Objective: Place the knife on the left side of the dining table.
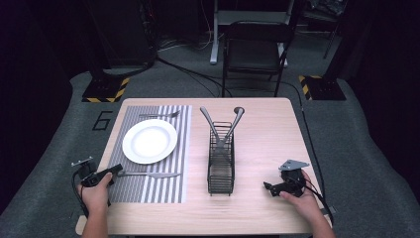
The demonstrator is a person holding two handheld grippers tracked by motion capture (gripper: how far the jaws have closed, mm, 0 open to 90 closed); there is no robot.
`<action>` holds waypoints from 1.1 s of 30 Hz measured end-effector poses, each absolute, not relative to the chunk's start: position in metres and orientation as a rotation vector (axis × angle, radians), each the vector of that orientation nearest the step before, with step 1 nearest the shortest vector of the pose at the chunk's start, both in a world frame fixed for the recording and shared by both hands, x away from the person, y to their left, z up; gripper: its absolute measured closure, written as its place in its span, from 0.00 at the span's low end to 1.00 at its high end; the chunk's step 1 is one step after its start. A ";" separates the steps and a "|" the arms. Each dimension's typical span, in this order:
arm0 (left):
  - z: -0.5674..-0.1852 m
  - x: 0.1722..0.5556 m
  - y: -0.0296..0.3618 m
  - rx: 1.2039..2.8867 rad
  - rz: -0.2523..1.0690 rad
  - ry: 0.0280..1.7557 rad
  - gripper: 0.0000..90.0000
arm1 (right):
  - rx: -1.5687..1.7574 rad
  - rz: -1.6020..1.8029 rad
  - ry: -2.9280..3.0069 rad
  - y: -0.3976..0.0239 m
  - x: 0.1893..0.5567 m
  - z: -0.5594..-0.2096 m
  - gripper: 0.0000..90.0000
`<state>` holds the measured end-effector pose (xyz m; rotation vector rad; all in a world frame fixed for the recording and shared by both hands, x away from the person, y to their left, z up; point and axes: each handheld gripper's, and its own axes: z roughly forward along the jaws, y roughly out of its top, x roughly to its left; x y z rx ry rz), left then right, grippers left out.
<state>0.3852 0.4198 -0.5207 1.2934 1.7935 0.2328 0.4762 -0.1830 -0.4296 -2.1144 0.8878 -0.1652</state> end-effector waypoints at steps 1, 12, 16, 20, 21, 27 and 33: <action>-0.521 0.385 0.420 1.293 0.232 1.796 0.75 | -2.114 -0.166 0.888 -0.183 0.476 -0.430 0.00; -0.516 0.386 0.414 1.324 0.263 1.772 0.71 | -2.113 -0.160 0.887 -0.183 0.476 -0.430 0.00; -0.509 0.386 0.406 1.395 0.271 1.721 0.67 | -2.113 -0.161 0.887 -0.183 0.476 -0.430 0.00; -0.503 0.386 0.394 1.444 0.304 1.686 0.63 | -2.113 -0.160 0.887 -0.183 0.476 -0.430 0.00; -0.501 0.386 0.390 1.442 0.306 1.682 0.61 | -2.113 -0.161 0.887 -0.183 0.476 -0.430 0.00; -0.492 0.387 0.372 1.528 0.345 1.602 0.57 | -2.113 -0.160 0.887 -0.183 0.476 -0.430 0.00; -0.489 0.389 0.352 1.607 0.353 1.546 0.55 | -2.113 -0.160 0.887 -0.183 0.476 -0.430 0.00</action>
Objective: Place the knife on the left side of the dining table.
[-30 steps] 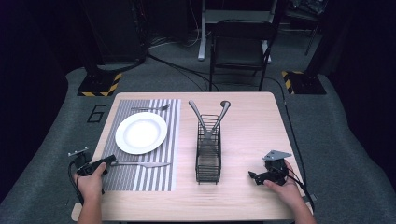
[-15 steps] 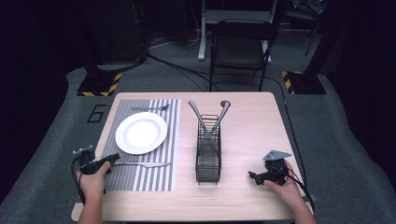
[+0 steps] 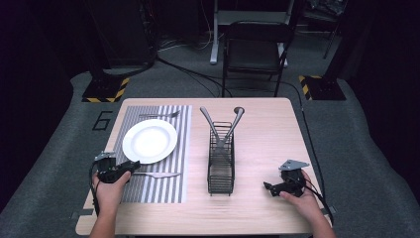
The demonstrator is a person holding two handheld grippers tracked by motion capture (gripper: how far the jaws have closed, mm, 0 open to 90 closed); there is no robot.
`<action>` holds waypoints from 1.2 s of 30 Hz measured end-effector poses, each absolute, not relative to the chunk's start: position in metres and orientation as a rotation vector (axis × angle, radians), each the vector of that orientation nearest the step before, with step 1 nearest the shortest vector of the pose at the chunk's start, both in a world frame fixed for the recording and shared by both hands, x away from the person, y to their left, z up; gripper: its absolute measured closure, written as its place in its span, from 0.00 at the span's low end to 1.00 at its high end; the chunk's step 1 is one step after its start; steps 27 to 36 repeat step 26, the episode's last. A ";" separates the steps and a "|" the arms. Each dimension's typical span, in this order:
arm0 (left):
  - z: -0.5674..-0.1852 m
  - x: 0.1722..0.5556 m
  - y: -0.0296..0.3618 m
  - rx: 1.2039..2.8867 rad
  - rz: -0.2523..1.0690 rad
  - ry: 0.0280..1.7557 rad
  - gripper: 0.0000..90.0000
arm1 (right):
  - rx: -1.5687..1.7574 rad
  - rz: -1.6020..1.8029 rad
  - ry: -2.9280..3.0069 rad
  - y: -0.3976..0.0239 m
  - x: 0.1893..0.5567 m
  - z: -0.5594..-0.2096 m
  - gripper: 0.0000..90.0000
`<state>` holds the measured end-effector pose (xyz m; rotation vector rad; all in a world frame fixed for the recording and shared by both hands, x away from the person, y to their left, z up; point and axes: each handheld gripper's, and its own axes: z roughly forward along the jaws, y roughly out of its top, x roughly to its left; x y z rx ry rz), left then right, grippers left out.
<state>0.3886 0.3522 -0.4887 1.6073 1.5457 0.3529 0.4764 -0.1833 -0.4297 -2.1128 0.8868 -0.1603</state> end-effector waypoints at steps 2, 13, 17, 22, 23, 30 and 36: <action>-0.489 0.389 0.346 1.639 0.346 1.526 0.55 | -2.115 -0.165 0.888 -0.183 0.476 -0.430 0.00; -0.487 0.389 0.318 1.742 0.365 1.445 0.53 | -2.114 -0.159 0.885 -0.183 0.476 -0.430 0.00; -0.486 0.389 0.308 1.801 0.372 1.395 0.53 | -2.114 -0.158 0.884 -0.183 0.476 -0.430 0.00; -0.487 0.388 0.295 1.850 0.382 1.350 0.52 | -2.114 -0.158 0.883 -0.183 0.476 -0.430 0.00; -0.487 0.388 0.293 1.857 0.380 1.347 0.52 | -2.114 -0.158 0.884 -0.183 0.476 -0.430 0.00; -0.489 0.388 0.286 1.884 0.383 1.334 0.51 | -2.114 -0.158 0.884 -0.183 0.476 -0.430 0.00; -0.489 0.388 0.286 1.884 0.383 1.334 0.51 | -2.114 -0.158 0.884 -0.183 0.476 -0.430 0.00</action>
